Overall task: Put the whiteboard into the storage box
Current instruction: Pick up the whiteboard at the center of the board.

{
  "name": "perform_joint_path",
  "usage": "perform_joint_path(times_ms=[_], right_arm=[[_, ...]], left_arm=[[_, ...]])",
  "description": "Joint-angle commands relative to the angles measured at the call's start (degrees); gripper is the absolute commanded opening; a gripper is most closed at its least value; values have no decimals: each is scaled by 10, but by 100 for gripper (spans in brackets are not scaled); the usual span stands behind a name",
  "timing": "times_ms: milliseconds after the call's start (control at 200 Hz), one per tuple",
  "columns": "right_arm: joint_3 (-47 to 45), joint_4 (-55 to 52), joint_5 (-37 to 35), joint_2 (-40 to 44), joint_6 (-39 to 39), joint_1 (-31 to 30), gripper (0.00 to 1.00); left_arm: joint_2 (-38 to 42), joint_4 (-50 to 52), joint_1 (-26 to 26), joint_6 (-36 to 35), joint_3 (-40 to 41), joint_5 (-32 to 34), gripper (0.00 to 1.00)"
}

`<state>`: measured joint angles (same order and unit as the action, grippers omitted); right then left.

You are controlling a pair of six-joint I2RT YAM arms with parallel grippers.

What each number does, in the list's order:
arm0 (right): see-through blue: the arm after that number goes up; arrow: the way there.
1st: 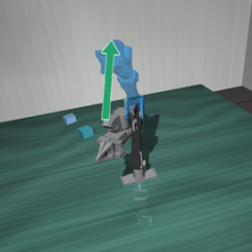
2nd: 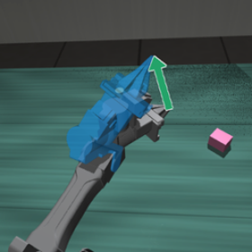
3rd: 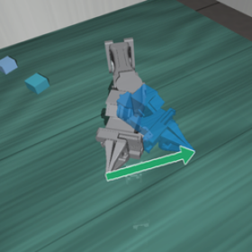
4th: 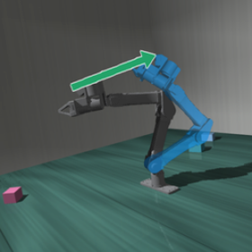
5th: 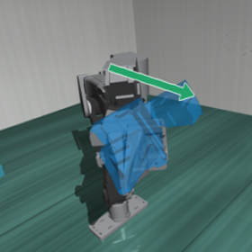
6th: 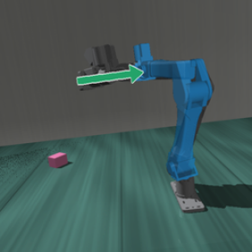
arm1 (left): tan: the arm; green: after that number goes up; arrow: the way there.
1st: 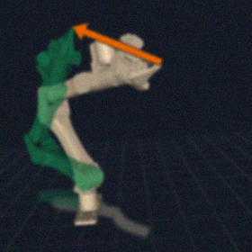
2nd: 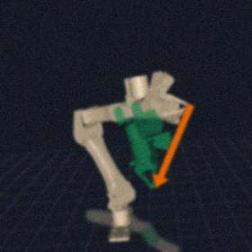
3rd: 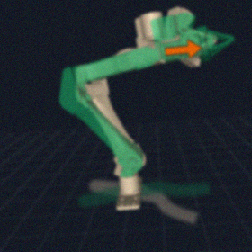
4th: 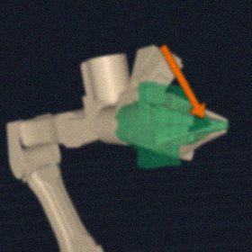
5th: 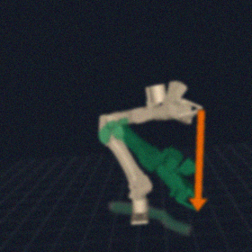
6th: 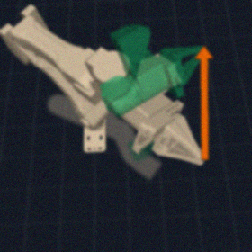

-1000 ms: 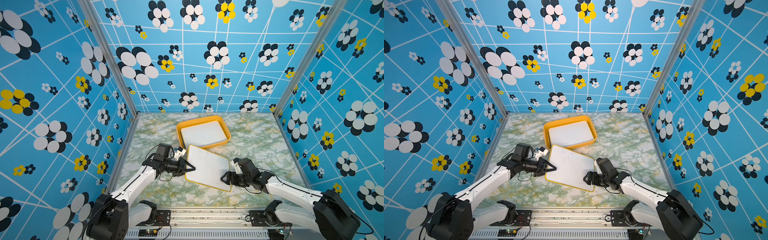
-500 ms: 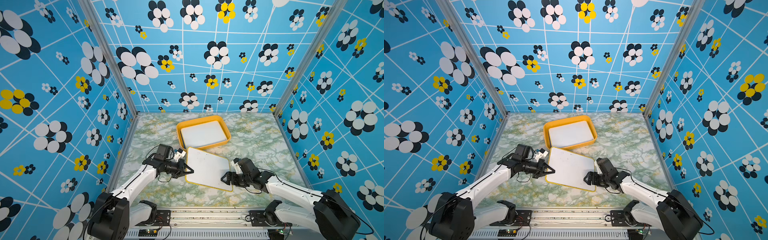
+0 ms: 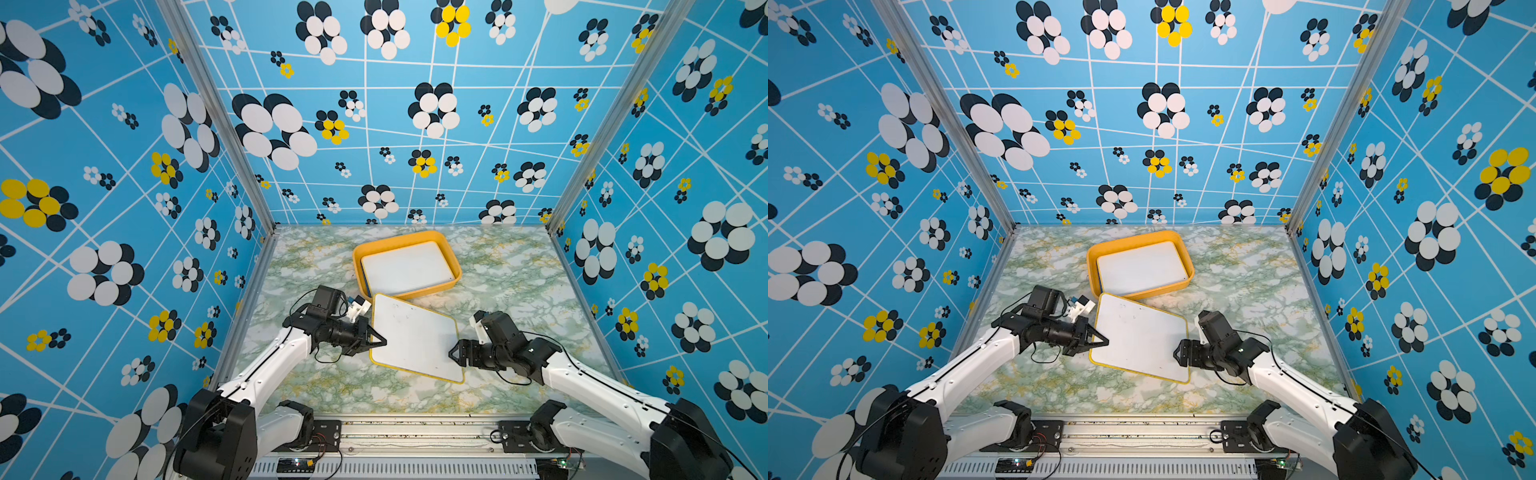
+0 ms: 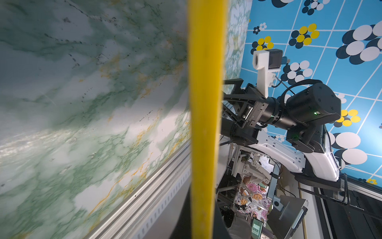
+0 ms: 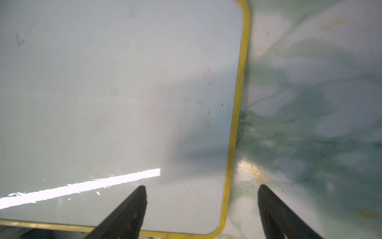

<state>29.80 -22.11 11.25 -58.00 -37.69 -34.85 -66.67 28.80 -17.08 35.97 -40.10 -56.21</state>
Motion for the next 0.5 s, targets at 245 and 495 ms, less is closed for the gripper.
perform_joint_path(times_ms=[245,495], right_arm=[[87,-65,-115,19,58,58,89],[172,-27,-142,-83,79,79,89]], left_arm=[[78,76,4,-13,-53,-2,0],[126,146,5,-24,-110,7,0]])
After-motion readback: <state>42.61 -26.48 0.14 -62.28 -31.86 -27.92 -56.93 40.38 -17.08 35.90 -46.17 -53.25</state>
